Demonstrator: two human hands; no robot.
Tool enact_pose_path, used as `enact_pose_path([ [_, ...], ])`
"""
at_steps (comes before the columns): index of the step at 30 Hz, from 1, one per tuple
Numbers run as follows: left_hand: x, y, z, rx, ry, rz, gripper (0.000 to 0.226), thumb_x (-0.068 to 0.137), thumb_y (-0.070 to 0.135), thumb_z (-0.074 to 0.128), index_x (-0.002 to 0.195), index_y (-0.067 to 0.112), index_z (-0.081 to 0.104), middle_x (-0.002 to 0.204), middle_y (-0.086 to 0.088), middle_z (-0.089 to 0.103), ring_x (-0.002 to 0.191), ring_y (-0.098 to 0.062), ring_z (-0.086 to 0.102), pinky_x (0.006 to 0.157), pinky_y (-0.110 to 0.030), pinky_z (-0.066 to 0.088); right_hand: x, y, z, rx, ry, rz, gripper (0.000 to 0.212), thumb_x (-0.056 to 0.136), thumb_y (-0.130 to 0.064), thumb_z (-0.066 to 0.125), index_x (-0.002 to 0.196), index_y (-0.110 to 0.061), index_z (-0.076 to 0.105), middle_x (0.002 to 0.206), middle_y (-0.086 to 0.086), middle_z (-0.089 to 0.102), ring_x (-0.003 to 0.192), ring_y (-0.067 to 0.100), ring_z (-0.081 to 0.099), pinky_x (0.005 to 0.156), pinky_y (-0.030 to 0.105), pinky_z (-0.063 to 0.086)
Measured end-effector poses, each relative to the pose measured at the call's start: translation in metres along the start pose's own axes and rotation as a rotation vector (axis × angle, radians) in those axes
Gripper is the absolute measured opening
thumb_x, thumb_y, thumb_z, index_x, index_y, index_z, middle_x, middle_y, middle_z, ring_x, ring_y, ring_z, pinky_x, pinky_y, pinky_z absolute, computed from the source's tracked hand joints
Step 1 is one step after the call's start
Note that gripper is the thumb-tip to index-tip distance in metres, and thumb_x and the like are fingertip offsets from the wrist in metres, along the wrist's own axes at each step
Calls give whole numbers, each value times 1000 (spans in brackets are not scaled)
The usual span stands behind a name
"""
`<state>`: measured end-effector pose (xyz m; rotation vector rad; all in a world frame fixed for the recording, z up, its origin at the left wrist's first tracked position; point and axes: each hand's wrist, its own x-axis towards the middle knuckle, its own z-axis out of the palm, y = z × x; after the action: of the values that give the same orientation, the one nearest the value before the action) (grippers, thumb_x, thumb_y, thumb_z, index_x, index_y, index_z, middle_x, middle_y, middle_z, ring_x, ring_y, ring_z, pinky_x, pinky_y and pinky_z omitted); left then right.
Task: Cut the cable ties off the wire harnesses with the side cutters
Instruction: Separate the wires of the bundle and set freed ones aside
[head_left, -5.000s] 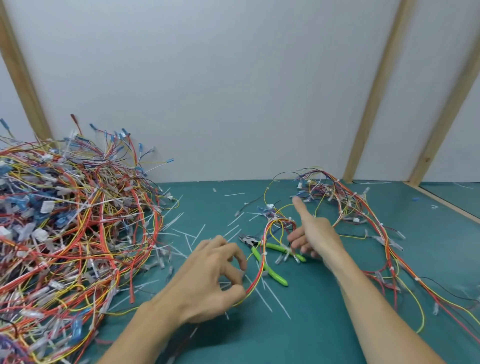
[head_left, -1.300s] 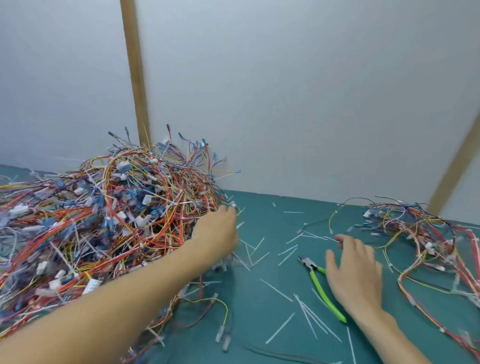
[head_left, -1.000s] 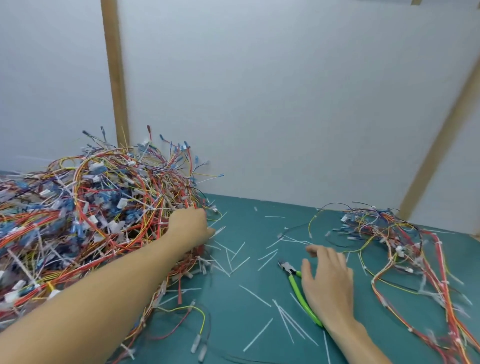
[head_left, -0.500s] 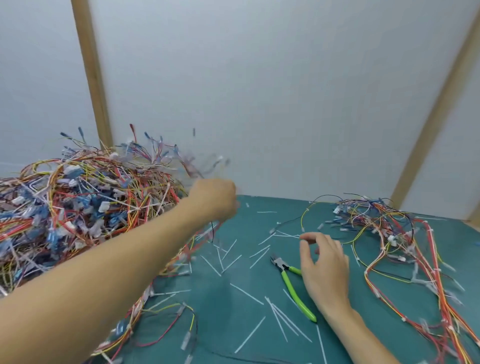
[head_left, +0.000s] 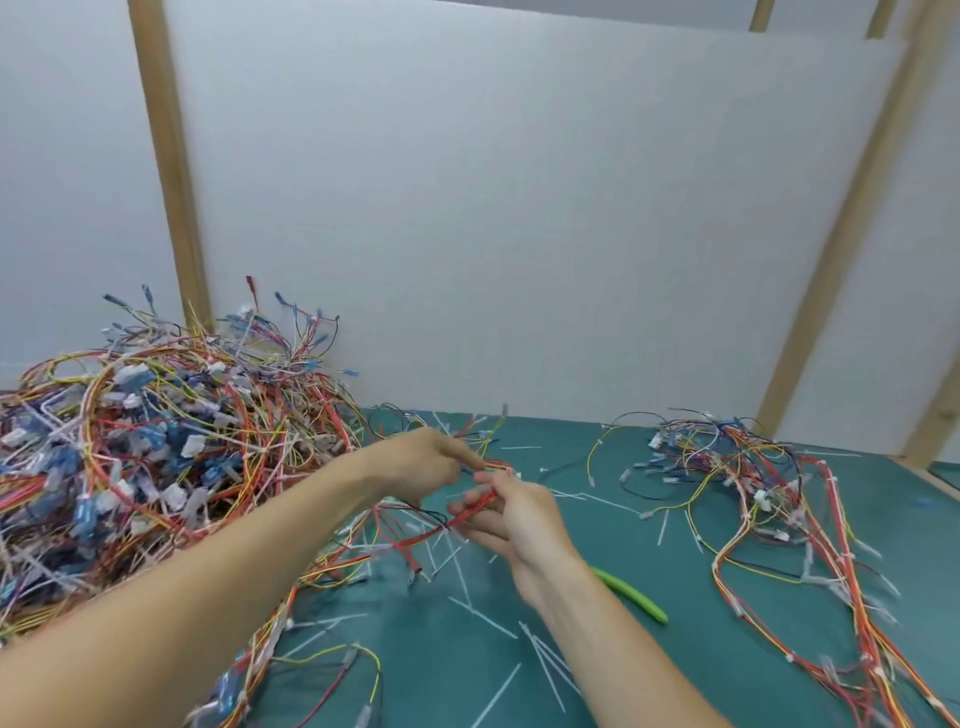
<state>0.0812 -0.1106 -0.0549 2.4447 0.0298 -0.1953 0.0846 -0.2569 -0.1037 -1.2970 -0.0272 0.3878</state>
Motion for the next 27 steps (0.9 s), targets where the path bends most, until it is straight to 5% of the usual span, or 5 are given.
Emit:
enact_pose_path([
  [6,-21,-41,7,94,-276,29,26,102,35,56,97,16,72,87,3,73,71,-8,62,61,-16,46,9,11,-3,8,122,24,24,109,-11,37,102,-3,59,60,5,60,56,20,70,54,35,61],
  [10,-20,-48,-14,131,-104,97,14,97,22,66,87,18,76,72,4,68,62,-6,61,65,-19,50,10,17,5,41,165,53,27,109,-13,38,106,0,62,51,0,53,47,15,61,42,25,50],
  [19,-13,-51,-5,-63,358,178,11,92,20,72,82,23,77,70,7,71,58,1,54,63,-20,45,-10,25,33,-129,-185,99,21,106,-22,55,96,-14,71,83,-2,77,76,10,73,70,24,59],
  [25,-28,-78,-3,162,399,41,60,87,42,75,137,27,45,122,3,50,107,-15,56,97,-33,47,-2,11,29,-89,-219,-46,31,108,-23,49,91,-8,70,82,10,78,64,14,74,65,20,57],
  [27,-36,-88,-10,235,439,5,38,93,44,66,126,31,53,116,6,52,106,-18,58,93,-38,49,3,4,25,67,-203,-84,29,106,-27,53,90,-9,69,72,5,75,53,13,68,63,25,60],
])
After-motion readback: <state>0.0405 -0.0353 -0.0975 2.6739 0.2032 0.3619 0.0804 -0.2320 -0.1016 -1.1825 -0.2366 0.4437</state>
